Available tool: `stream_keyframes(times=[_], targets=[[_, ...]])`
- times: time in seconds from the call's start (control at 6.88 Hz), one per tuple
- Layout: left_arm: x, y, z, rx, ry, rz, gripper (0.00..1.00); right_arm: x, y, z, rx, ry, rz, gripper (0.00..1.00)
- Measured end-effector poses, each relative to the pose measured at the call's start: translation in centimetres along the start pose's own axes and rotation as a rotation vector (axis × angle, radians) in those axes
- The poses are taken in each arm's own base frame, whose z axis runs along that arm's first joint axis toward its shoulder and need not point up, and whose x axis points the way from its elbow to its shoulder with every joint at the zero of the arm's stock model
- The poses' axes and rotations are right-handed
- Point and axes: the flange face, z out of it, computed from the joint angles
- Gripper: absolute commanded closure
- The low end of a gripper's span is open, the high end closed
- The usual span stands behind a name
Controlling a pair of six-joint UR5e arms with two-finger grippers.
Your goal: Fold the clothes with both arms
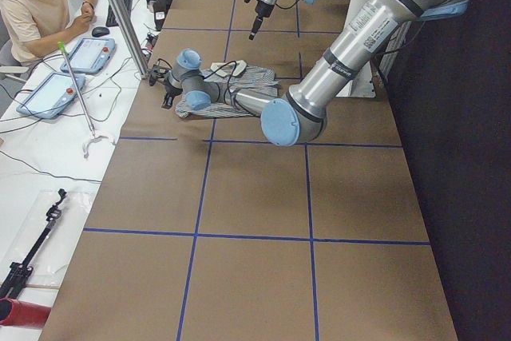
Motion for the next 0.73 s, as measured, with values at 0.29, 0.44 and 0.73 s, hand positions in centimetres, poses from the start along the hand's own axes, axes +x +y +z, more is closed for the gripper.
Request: stream_keyframes(times=[0.29, 0.44, 0.73], targets=[[-3.0, 0.7, -2.5, -0.007, 0.023, 0.02, 0.43, -5.8, 0.7, 2.6, -0.09, 0.026, -0.149, 0.0], [-3.3, 0.8, -2.9, -0.008, 0.026, 0.022, 0.43, -8.6, 1.4, 4.4, -0.135, 0.048, -0.246, 0.0], [-3.6, 0.8, -3.0, -0.008, 0.026, 0.021, 0.43, -12.4, 4.7, 7.6, -0.202, 0.074, -0.417, 0.0]])
